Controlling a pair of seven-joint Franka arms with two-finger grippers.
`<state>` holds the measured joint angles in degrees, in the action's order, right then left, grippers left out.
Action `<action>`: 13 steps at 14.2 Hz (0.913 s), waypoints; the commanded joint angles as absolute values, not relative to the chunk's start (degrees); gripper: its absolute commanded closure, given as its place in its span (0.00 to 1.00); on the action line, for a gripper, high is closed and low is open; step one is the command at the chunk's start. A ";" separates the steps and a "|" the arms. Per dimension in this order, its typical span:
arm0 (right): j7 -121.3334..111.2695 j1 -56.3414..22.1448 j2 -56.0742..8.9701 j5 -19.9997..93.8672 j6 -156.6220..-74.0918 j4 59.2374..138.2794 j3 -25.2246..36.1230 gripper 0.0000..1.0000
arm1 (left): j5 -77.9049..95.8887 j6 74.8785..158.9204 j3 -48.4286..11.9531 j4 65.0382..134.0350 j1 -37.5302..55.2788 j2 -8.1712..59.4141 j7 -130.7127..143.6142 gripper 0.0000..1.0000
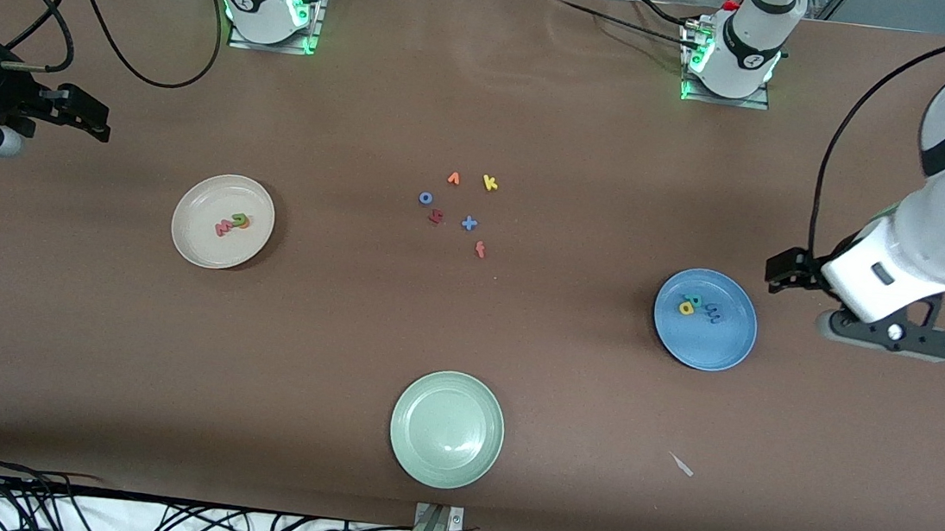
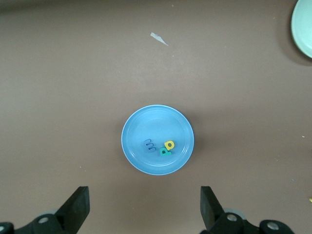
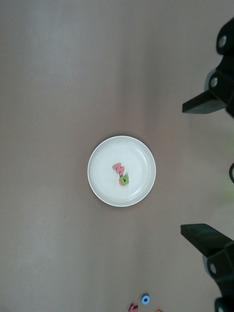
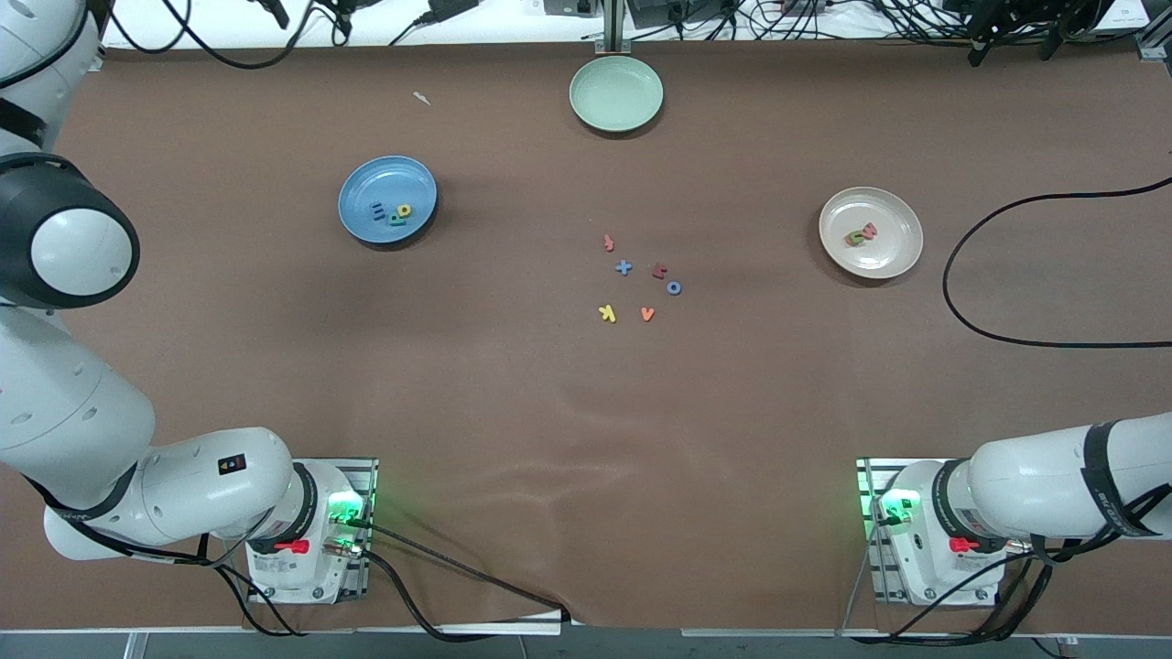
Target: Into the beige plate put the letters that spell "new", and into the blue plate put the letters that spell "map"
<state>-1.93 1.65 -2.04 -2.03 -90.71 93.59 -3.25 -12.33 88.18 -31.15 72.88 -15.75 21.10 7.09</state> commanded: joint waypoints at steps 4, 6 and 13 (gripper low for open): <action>-2.02 2.02 -1.76 -2.46 -90.18 93.52 -3.52 0.00 | -0.26 87.80 -7.14 81.46 -2.84 10.47 -0.44 0.00; -2.02 2.02 -1.76 -2.46 -90.18 93.52 -3.52 0.00 | -0.35 90.07 -4.32 84.71 -0.10 8.27 0.09 0.00; -2.02 2.02 -1.76 -2.46 -90.18 93.52 -3.52 0.00 | -0.44 98.96 -4.04 95.98 0.62 -0.44 0.09 0.00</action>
